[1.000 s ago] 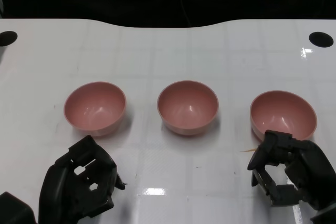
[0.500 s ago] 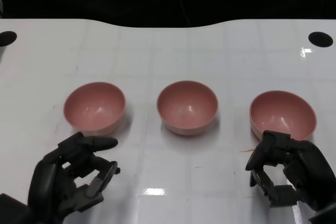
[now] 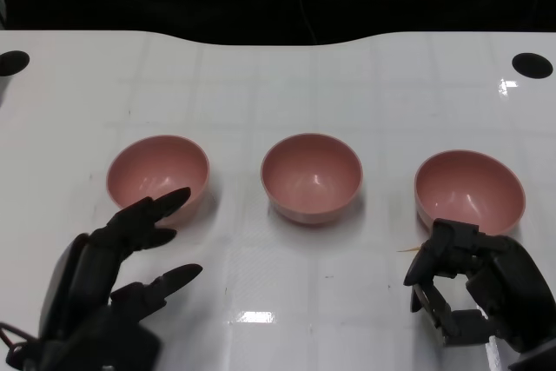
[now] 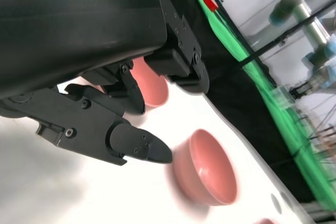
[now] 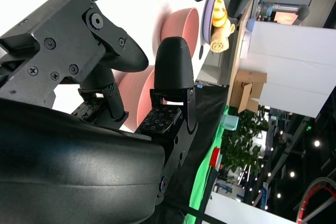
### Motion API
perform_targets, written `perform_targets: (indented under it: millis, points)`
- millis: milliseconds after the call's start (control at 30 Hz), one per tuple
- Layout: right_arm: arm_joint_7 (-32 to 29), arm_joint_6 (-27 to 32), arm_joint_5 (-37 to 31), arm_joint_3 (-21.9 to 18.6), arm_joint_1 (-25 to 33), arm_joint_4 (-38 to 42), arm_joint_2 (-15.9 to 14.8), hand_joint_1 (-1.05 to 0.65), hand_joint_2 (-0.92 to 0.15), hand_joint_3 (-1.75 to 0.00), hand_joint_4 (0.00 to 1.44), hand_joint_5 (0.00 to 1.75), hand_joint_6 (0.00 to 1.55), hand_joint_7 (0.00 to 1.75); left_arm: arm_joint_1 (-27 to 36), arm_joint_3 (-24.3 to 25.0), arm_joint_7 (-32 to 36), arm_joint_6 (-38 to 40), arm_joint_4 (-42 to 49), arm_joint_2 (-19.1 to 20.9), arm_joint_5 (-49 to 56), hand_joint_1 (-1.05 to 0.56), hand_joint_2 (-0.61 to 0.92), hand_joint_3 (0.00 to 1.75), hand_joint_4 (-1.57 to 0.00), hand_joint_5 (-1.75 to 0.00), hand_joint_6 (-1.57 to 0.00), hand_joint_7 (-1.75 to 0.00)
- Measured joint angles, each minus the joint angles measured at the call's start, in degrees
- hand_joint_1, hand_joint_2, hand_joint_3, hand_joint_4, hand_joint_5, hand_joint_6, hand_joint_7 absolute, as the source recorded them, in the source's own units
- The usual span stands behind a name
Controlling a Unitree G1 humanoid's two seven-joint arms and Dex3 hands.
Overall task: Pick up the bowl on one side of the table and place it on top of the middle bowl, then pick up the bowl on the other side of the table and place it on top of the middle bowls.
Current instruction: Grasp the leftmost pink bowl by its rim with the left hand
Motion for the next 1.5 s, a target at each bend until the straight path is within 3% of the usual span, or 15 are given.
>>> perform_targets:
  millis: [400,567,767,933,1200,1500]
  points:
    - [0.05,-0.35,-0.04,0.03,0.35,-0.03,0.00,-0.11,-0.35,-1.35,0.82,1.55,0.84,1.23,-5.73,-9.80,6.37,14.69,-1.94,7.76,27.22,-0.48,0.92,0.02,-0.47,-0.12,-0.37,0.00]
    - [0.19,-0.39,-0.04,0.03,0.54,-0.03,0.00,-0.11,-0.35,-1.35,0.82,1.56,0.83,1.24,-7.21,-11.88,7.29,17.38,-1.67,8.57,28.99,-0.48,0.92,0.02,-0.47,-0.11,-0.37,0.00]
    - [0.07,-0.36,-0.07,0.03,1.13,-0.41,0.01,-0.10,-0.37,-1.35,0.82,1.54,0.84,1.23,-12.81,-17.25,5.87,28.04,3.77,8.45,35.97,-0.52,0.92,0.05,-0.45,-0.08,-0.33,-0.01]
    - [-0.14,-0.30,-0.22,0.01,1.36,-0.85,-0.01,-0.10,-0.37,-1.34,0.82,1.54,0.84,1.23,-17.47,-20.72,6.09,32.27,9.99,7.88,36.93,-0.53,0.92,0.05,-0.47,-0.08,-0.34,-0.01]
    - [-0.43,0.06,-0.47,0.22,1.59,-1.76,0.00,-0.10,-0.37,-1.33,0.82,1.54,0.84,1.23,-24.90,-24.56,9.45,32.81,25.11,7.94,34.95,-0.51,0.92,0.03,-0.51,-0.08,-0.39,-0.02]
    - [-0.58,0.00,-0.44,0.31,1.63,-1.95,0.00,-0.12,-0.36,-1.33,0.81,1.55,0.83,1.23,-30.35,-28.83,11.70,33.28,36.10,7.31,32.37,-0.46,0.92,0.10,-0.64,-0.11,-0.51,-0.05]
